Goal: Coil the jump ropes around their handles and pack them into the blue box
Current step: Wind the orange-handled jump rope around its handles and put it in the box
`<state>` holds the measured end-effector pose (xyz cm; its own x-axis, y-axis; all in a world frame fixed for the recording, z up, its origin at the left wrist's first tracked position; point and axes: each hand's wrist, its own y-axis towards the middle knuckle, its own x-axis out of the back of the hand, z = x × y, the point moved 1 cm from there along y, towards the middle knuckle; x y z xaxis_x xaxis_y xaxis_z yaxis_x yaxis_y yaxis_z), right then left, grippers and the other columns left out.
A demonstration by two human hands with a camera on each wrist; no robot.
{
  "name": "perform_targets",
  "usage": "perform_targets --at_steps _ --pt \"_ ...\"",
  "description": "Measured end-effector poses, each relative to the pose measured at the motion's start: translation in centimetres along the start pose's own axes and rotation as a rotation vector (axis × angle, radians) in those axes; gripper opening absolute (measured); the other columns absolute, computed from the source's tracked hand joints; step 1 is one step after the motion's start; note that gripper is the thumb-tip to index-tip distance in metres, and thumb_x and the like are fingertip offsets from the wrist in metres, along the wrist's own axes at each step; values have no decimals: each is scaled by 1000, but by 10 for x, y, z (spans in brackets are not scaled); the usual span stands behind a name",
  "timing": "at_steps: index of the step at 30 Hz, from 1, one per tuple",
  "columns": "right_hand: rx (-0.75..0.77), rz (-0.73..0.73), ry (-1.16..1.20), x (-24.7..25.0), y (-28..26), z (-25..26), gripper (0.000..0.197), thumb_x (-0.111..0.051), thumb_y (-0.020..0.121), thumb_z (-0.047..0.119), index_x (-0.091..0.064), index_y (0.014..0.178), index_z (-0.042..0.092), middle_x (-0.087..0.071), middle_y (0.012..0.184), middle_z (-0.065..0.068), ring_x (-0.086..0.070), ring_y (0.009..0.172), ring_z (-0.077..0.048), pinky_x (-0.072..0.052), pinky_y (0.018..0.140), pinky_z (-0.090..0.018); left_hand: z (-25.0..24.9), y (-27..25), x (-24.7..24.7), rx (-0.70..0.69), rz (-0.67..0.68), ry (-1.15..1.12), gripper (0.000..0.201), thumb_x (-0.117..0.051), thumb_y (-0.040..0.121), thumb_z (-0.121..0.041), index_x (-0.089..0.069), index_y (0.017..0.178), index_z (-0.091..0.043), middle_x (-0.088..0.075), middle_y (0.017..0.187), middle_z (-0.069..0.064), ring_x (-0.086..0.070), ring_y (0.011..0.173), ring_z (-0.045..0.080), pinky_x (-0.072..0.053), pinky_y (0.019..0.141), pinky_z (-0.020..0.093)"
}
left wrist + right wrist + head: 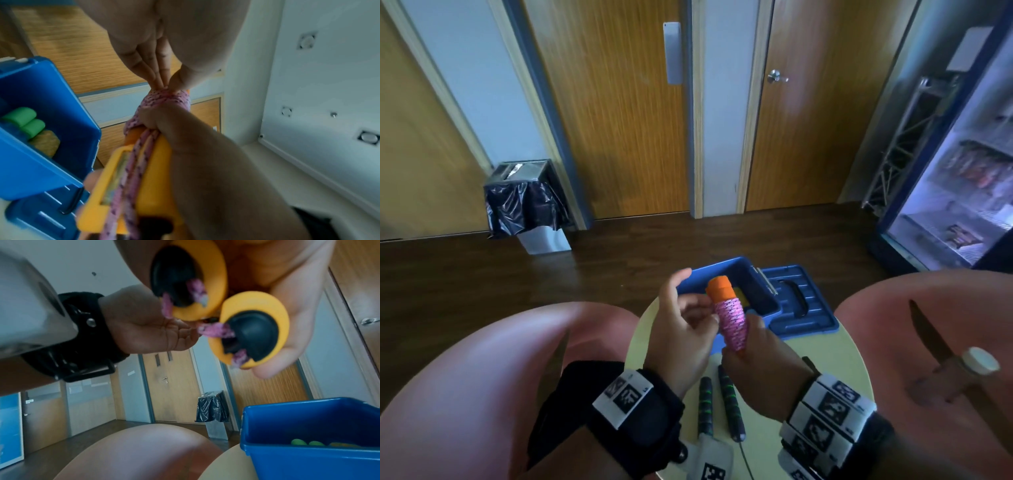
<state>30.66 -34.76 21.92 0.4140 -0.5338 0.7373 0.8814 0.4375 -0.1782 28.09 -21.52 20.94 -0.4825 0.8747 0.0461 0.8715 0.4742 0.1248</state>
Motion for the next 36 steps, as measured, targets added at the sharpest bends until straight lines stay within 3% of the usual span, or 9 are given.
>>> perform_targets --at_steps 3,11,17,22,26,29,31,33,36 --pt "9 -34 -37 5 3 2 37 -49 97 33 -40 128 14 -61 108 -1 -61 96 -22 -50 82 -29 3 7 -1 -33 39 16 74 -68 82 8 -38 133 -37 -68 92 -1 -69 83 13 -58 80 37" --pt "-12 92 128 13 31 -14 34 -55 96 29 -46 126 16 -60 104 3 -59 88 -13 -50 76 -25 16 16 -18 -62 -21 240 63 -66 89 -7 -40 140 -33 -70 98 -12 -64 91 -1 -42 74 5" --pt "15 94 -52 24 47 -27 30 -50 91 41 -42 110 19 -63 100 -2 -67 88 -21 -57 77 -38 17 30 -45 35 -41 416 54 -56 89 -12 -41 137 -32 -67 101 -10 -63 91 7 -49 74 18" --pt "149 136 -338 44 57 -31 40 -48 98 33 -37 126 7 -52 120 -11 -63 104 -27 -53 83 -35 26 43 -68 175 -122 363 43 -51 89 -14 -44 127 -34 -68 92 -4 -64 81 17 -45 67 28" --pt "133 246 -165 48 72 -49 45 -48 85 36 -39 124 15 -57 109 -8 -65 89 -29 -56 77 -42 38 41 -77 191 -133 356 50 -49 83 -24 -40 126 -48 -70 103 -1 -68 92 19 -56 84 44" --pt "98 369 39 46 93 -69 32 -48 80 33 -50 108 18 -61 86 -5 -61 65 -21 -52 57 -35 46 36 -81 131 -153 329 60 -54 83 -32 -30 125 -67 -67 102 -7 -69 91 15 -57 83 46" --pt "91 448 153 42 104 -75 14 -51 84 20 -53 90 8 -52 69 -11 -50 55 -22 -41 49 -36 49 37 -84 123 -224 274 63 -62 81 -38 -31 131 -62 -67 99 -10 -69 87 16 -58 81 49" --pt "90 488 215 33 112 -83 26 -53 81 26 -55 94 3 -50 69 -16 -44 57 -30 -43 53 -46 52 39 -85 135 -284 280 67 -69 81 -35 -35 136 -48 -67 93 -11 -68 82 14 -57 80 49" --pt "142 546 278 22 117 -86 36 -56 86 40 -62 100 7 -61 77 -25 -51 63 -41 -52 58 -50 52 38 -86 122 -291 400 69 -73 84 -32 -36 142 -37 -65 89 -12 -63 75 2 -56 77 28"
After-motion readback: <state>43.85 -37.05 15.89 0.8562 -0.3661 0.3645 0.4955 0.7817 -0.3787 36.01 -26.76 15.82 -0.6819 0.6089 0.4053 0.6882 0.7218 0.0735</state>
